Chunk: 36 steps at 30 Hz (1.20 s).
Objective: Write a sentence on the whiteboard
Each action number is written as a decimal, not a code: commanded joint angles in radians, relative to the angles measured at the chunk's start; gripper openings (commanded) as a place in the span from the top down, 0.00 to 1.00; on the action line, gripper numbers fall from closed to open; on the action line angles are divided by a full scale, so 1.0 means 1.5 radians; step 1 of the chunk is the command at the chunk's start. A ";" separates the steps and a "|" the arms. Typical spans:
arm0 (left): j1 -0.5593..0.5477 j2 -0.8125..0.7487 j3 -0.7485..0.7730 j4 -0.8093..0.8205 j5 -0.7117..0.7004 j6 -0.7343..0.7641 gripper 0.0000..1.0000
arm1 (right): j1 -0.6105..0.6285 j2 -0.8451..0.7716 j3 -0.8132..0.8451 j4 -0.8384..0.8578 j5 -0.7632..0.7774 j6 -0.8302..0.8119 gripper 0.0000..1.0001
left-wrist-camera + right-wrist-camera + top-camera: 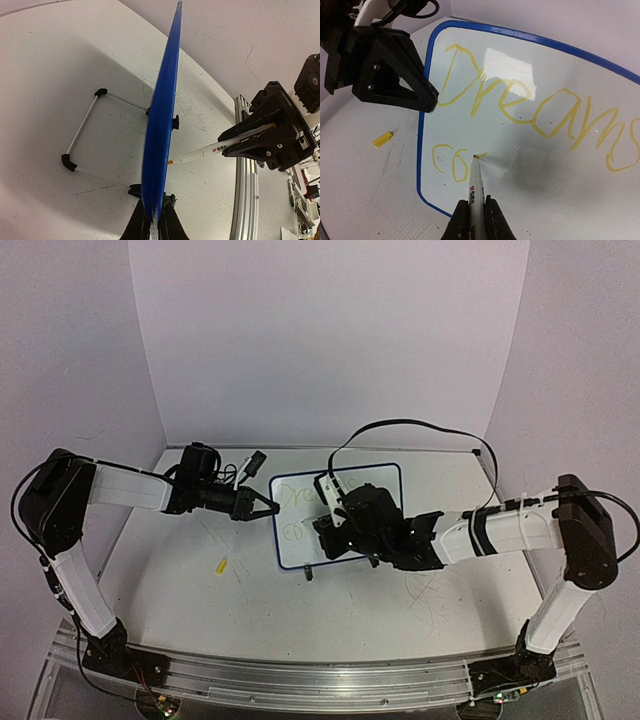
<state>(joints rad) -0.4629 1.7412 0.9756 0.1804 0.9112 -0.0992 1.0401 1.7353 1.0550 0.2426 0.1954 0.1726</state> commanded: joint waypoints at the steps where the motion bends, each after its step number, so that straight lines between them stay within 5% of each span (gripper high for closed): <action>1: -0.006 0.003 0.020 -0.016 -0.031 0.032 1.00 | 0.000 0.013 0.026 -0.004 0.035 -0.003 1.00; 36: -0.009 0.004 0.019 -0.019 -0.032 0.034 1.00 | 0.020 0.025 0.015 -0.008 0.056 0.040 1.00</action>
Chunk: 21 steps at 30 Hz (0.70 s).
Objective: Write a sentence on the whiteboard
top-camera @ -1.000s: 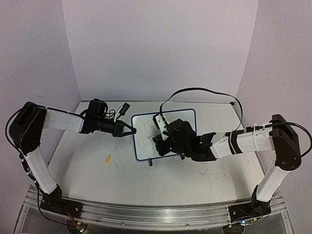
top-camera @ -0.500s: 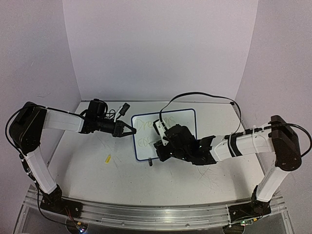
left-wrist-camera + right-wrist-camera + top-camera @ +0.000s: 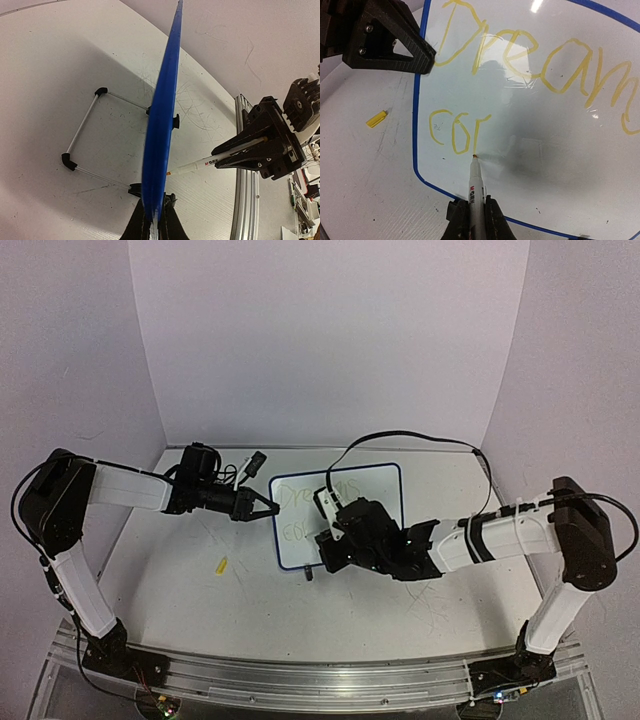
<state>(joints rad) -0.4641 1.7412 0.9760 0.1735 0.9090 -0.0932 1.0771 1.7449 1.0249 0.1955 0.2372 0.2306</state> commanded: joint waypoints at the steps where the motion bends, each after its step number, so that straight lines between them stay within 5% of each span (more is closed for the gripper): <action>1: -0.009 0.004 0.019 -0.014 -0.031 0.030 1.00 | -0.006 0.019 0.037 0.024 0.029 0.001 1.00; 21: -0.010 0.002 0.020 -0.015 -0.030 0.031 1.00 | -0.032 0.000 0.049 0.030 0.064 -0.010 1.00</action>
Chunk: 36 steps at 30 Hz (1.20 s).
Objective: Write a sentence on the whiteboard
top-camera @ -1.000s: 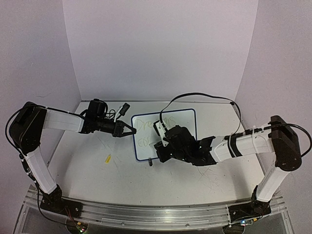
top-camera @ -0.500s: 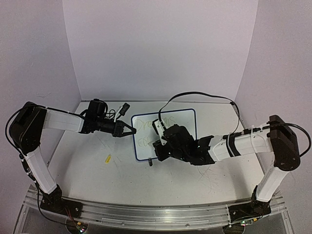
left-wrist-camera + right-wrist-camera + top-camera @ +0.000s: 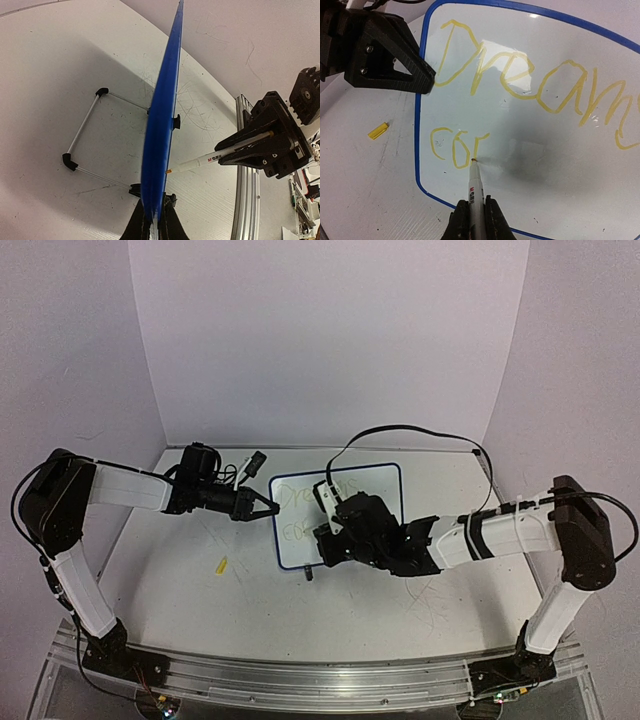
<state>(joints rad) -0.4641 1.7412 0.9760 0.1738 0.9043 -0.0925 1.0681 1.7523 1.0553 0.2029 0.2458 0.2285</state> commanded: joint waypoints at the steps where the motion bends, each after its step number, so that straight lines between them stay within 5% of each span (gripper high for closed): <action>1: -0.010 0.002 0.020 -0.016 -0.026 0.031 1.00 | -0.027 -0.006 0.029 0.026 0.059 -0.010 1.00; 36: -0.011 0.005 0.021 -0.016 -0.026 0.031 1.00 | -0.037 -0.047 -0.025 0.016 0.063 0.006 1.00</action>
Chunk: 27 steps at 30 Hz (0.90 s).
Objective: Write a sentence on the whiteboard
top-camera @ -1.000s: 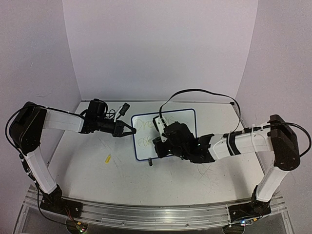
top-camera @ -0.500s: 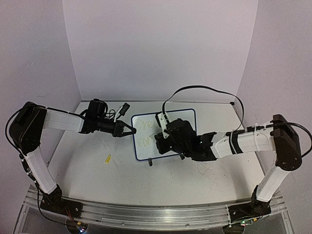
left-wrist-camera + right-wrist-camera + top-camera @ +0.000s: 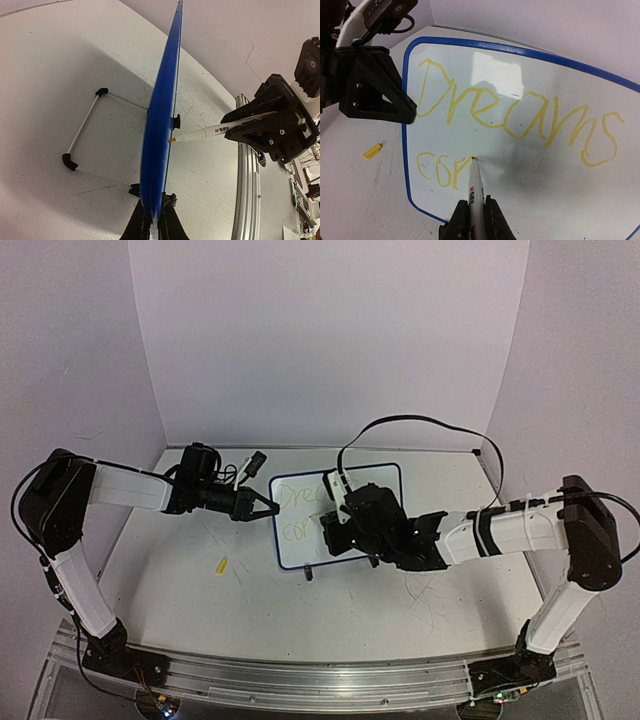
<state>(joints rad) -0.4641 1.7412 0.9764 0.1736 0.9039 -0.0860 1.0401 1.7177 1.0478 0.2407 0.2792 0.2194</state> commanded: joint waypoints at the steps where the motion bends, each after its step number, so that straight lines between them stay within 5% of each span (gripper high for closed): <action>1: -0.011 0.005 0.021 -0.015 -0.026 0.027 1.00 | -0.018 -0.025 -0.023 -0.011 0.038 0.014 1.00; 27: -0.012 0.007 0.021 -0.016 -0.025 0.027 1.00 | 0.013 -0.013 -0.052 -0.025 0.015 0.051 1.00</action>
<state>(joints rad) -0.4660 1.7412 0.9764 0.1726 0.9047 -0.0845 1.0596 1.6966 0.9615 0.2153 0.2718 0.2905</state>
